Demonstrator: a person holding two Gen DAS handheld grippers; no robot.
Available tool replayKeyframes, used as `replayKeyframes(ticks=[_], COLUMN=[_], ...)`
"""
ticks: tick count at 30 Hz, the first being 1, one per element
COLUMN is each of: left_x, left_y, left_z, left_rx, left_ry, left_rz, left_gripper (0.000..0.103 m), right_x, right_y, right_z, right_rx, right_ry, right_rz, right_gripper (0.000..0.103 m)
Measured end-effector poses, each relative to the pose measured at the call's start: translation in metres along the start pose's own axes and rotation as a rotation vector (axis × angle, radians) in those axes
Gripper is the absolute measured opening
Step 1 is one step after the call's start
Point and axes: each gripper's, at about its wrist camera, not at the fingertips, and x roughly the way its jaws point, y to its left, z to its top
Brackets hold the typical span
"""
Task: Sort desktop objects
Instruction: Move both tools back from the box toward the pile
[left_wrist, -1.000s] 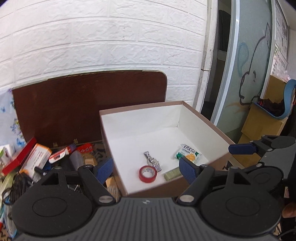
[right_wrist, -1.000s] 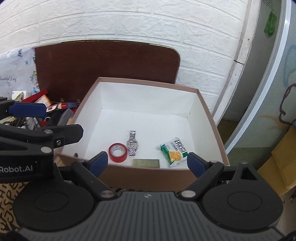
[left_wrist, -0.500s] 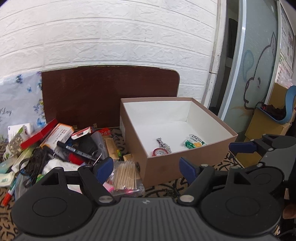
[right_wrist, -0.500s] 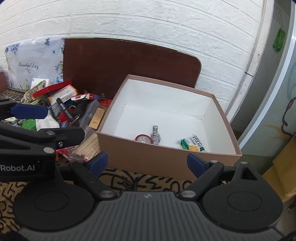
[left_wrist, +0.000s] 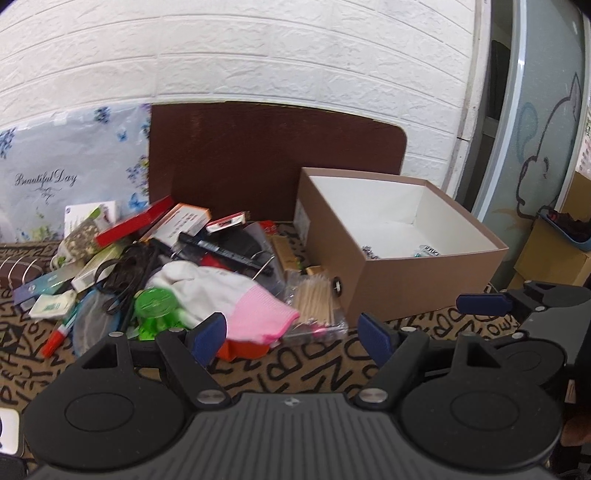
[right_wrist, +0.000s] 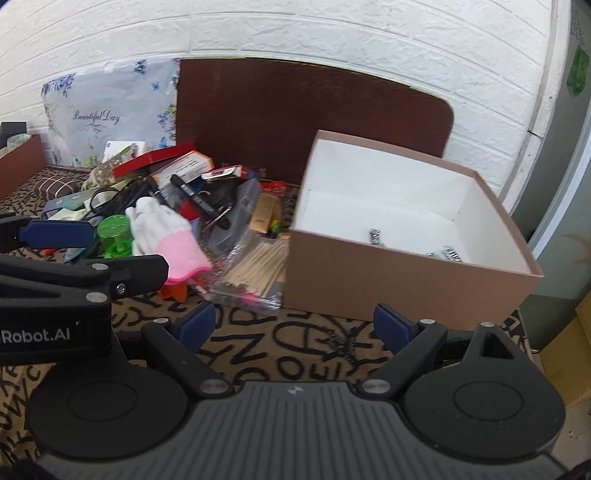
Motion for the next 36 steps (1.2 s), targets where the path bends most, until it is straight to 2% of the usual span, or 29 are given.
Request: replayKeyframes(ticks=[7, 10, 14, 18, 24, 29, 31, 33, 36], left_x=[-0.006, -0.002, 0.012, 0.023, 0.043, 0.055, 0.059, 0.066, 0.077], left_y=[0.027, 0.042, 0.063, 0.079, 0.103, 0.124, 0.127, 0.130, 0.133], left_z=[-0.015, -0.025, -0.033, -0.032, -0.030, -0.030, -0.029, -0.028, -0.023], left_rx=[-0.045, -0.067, -0.119, -0.166, -0.197, -0.239, -0.240, -0.240, -0.234], left_ry=[0.019, 0.046, 0.103, 0.124, 0.126, 0.140, 0.134, 0.133, 0.136], left_rz=[0.014, 0.009, 0.040, 0.042, 0.103, 0.122, 0.115, 0.106, 0.093], left_gripper=[0.082, 0.082, 0.082, 0.082, 0.082, 0.082, 0.082, 0.080, 0.075], right_x=[0.007, 0.014, 0.027, 0.040, 0.055, 0.075, 0.086, 0.096, 0.103], right_y=[0.026, 0.035, 0.042, 0.052, 0.062, 0.073, 0.078, 0.082, 0.091], right_z=[-0.005, -0.012, -0.020, -0.024, -0.015, -0.010, -0.010, -0.010, -0.012], right_rx=[-0.015, -0.022, -0.032, -0.077, -0.145, -0.156, -0.155, -0.152, -0.153], right_ry=[0.007, 0.009, 0.024, 0.013, -0.031, -0.008, 0.025, 0.059, 0.075], right_rz=[0.068, 0.120, 0.203, 0.217, 0.210, 0.273, 0.293, 0.322, 0.380], right_gripper=[0.090, 0.090, 0.090, 0.090, 0.090, 0.089, 0.087, 0.072, 0.067])
